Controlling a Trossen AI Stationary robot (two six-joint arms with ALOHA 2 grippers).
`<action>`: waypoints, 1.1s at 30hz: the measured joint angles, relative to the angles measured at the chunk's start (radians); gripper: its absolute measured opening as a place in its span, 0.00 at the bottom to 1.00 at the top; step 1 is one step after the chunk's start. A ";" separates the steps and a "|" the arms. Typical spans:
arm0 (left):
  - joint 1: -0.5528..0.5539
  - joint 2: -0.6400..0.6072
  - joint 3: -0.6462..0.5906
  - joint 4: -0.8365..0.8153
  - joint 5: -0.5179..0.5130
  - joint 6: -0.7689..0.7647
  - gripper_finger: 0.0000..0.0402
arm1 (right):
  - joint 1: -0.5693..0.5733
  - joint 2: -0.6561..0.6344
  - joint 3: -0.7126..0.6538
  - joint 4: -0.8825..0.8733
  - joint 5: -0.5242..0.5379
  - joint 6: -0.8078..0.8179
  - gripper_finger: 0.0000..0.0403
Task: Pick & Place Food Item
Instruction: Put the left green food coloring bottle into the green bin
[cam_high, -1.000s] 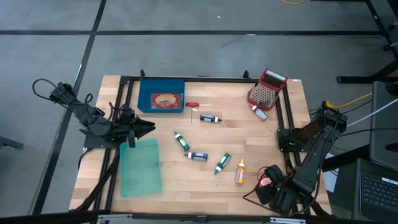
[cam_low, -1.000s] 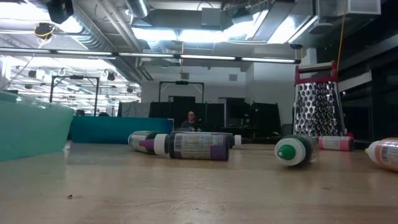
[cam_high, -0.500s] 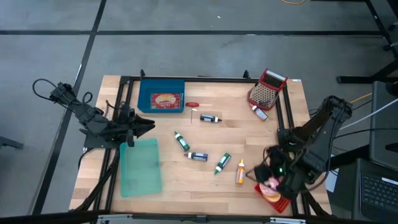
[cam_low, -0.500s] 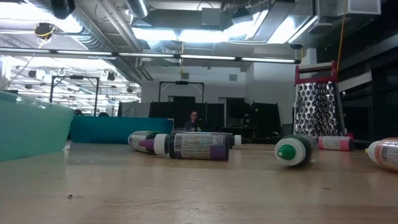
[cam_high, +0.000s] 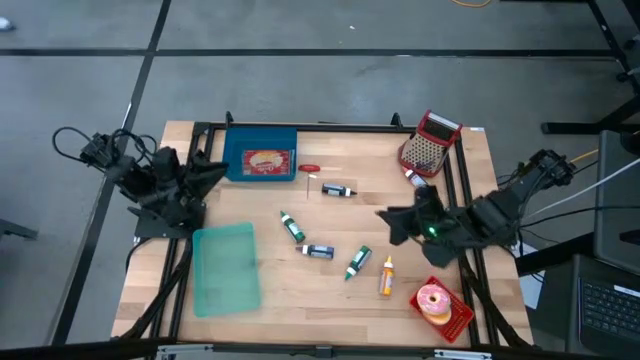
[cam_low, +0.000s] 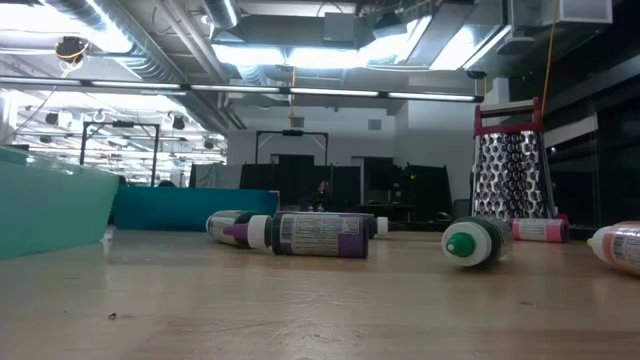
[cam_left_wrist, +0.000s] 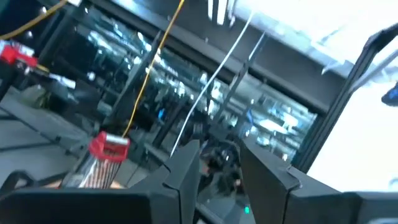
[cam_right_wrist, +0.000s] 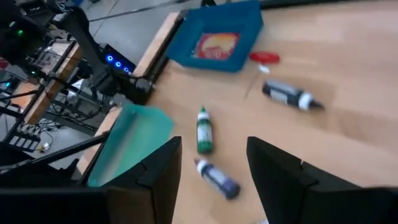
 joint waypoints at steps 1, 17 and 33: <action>0.009 0.000 0.000 0.009 0.000 0.000 0.28 | -0.025 0.000 0.000 0.030 -0.011 -0.052 0.46; 0.226 0.158 0.224 -0.862 0.191 -0.329 0.38 | -0.247 0.000 0.000 0.271 -0.213 -0.380 0.45; 0.513 0.543 0.362 -1.203 0.713 0.220 0.38 | -0.283 0.000 0.000 0.293 -0.218 -0.424 0.45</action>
